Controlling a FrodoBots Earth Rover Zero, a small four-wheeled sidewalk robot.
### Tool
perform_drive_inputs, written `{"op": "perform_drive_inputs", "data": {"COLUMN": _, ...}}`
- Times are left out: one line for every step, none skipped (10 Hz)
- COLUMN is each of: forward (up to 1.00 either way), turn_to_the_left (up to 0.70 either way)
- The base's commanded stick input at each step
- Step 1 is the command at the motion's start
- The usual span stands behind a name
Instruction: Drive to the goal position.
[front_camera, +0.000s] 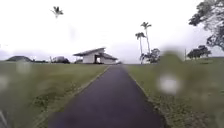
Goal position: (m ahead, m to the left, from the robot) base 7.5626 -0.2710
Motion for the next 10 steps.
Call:
{"op": "perform_drive_inputs", "data": {"forward": 0.70, "turn_to_the_left": -0.34}}
{"op": "perform_drive_inputs", "data": {"forward": 0.70, "turn_to_the_left": -0.32}}
{"op": "perform_drive_inputs", "data": {"forward": 0.70, "turn_to_the_left": -0.21}}
{"op": "perform_drive_inputs", "data": {"forward": 0.70, "turn_to_the_left": -0.05}}
{"op": "perform_drive_inputs", "data": {"forward": 0.70, "turn_to_the_left": 0.00}}
{"op": "perform_drive_inputs", "data": {"forward": 0.70, "turn_to_the_left": 0.00}}
{"op": "perform_drive_inputs", "data": {"forward": 0.70, "turn_to_the_left": 0.00}}
{"op": "perform_drive_inputs", "data": {"forward": 0.70, "turn_to_the_left": 0.00}}
{"op": "perform_drive_inputs", "data": {"forward": 0.70, "turn_to_the_left": 0.00}}
{"op": "perform_drive_inputs", "data": {"forward": 0.70, "turn_to_the_left": -0.04}}
